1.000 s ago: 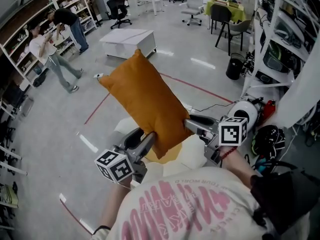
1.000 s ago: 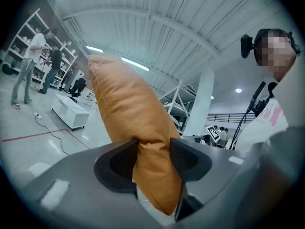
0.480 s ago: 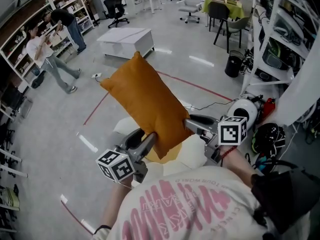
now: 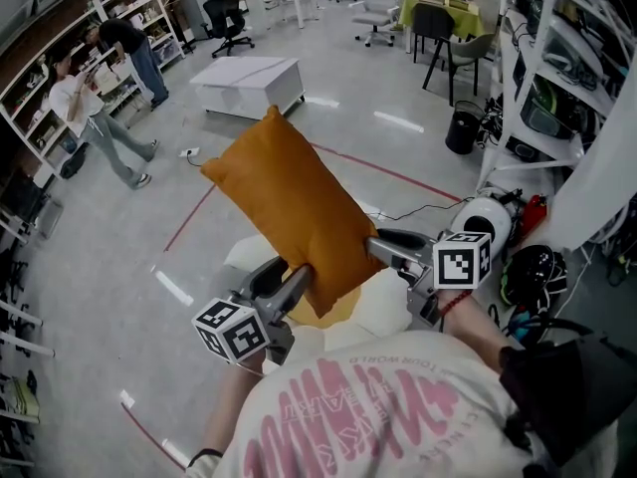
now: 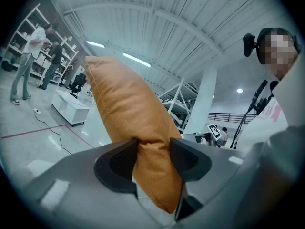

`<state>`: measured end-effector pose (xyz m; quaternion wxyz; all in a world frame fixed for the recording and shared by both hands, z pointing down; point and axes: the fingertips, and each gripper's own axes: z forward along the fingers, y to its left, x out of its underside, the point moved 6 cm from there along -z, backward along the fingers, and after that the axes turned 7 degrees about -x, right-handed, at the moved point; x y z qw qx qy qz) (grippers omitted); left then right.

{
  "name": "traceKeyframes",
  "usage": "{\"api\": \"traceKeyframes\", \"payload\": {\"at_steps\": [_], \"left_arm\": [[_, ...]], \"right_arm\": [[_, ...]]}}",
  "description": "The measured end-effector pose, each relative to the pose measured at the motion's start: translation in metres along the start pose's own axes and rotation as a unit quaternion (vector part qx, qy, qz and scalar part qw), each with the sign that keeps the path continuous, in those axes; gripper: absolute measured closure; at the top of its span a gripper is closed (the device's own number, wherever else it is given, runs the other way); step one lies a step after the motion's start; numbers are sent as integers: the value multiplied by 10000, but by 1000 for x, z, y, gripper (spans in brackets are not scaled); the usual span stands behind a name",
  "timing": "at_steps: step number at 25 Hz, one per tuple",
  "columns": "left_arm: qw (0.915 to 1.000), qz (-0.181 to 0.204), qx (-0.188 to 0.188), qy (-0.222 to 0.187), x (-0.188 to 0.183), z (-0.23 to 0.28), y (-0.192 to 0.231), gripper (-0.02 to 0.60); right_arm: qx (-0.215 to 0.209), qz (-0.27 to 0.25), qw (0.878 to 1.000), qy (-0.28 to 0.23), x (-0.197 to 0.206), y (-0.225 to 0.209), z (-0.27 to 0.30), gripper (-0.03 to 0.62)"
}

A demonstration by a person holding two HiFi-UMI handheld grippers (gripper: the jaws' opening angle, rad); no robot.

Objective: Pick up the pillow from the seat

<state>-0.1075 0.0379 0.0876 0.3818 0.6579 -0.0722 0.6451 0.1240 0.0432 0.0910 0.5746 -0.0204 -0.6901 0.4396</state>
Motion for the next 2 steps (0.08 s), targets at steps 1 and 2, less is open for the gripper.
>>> {"api": "traceKeyframes", "payload": {"at_steps": [1, 2], "left_arm": [[10000, 1, 2, 5, 0, 1, 0, 357], [10000, 2, 4, 10, 0, 2, 0, 357]], "right_arm": [[3, 6, 10000, -2, 0, 0, 0, 451], [7, 13, 10000, -5, -1, -1, 0, 453]]}}
